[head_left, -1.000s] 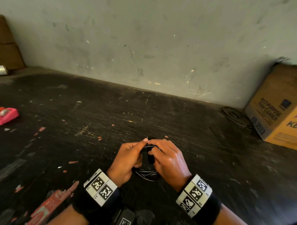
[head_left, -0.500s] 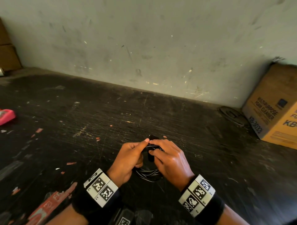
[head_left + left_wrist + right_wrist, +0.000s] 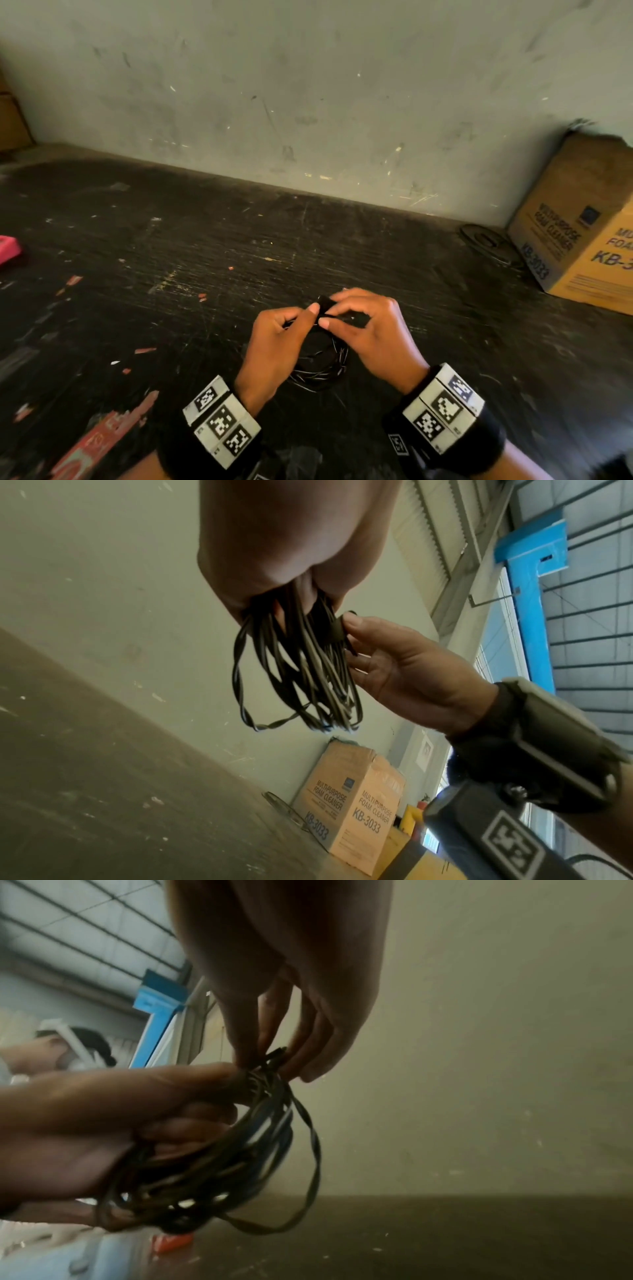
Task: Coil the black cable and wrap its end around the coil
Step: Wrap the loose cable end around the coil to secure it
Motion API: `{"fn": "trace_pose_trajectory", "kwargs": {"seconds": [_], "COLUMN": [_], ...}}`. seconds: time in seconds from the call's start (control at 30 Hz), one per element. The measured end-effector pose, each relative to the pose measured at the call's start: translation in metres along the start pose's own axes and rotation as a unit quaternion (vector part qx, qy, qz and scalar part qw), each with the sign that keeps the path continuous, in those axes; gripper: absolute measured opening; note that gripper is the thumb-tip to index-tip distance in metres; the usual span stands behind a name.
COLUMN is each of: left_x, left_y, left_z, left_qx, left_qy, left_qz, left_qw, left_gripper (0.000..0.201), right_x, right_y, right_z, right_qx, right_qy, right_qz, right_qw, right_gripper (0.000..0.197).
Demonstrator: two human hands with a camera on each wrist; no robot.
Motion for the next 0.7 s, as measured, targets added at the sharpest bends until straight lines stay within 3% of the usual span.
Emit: {"fn": "trace_pose_trajectory", "kwargs": {"seconds": [0.27, 0.5, 0.6, 0.7], "left_x": [0.003, 0.004, 0.001, -0.002], "left_y": [0.003, 0.008, 0.01, 0.011], "left_z": [0.001, -0.005, -0.007, -0.01], "left_qx": [-0.067, -0.163, -0.181, -0.124], "left_qy": [-0.07, -0.165, -0.146, -0.064], "left_qz": [0.023, 0.032, 0.04, 0.09], "left_qw": [0.995, 0.972, 0.972, 0.986], "left_gripper": [0.042, 0.041, 0.041, 0.028], "right_x": [0.004, 0.007, 0.008, 0.006], "right_y": [0.0, -0.003, -0.003, -0.002], "right_z": [-0.005, -0.006, -0.005, -0.004], "right_qx": [-0.101, -0.149, -0.163, -0.193], "right_qy": [-0.077, -0.144, -0.164, -0.171], "right_qz": [-0.033, -0.026, -0.036, -0.066], "right_qw": [0.991, 0.978, 0.972, 0.964], "right_gripper": [0.006, 0.01, 0.013, 0.017]}}
Point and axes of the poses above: each hand's wrist, its own x-axis away from the middle knuckle, its own y-axis out of the back of the hand, z = x × y, the point moved 3 cm from there along -x, towards the middle knuckle, and after that the axes turned 11 degrees about y, right-handed, at the moved point
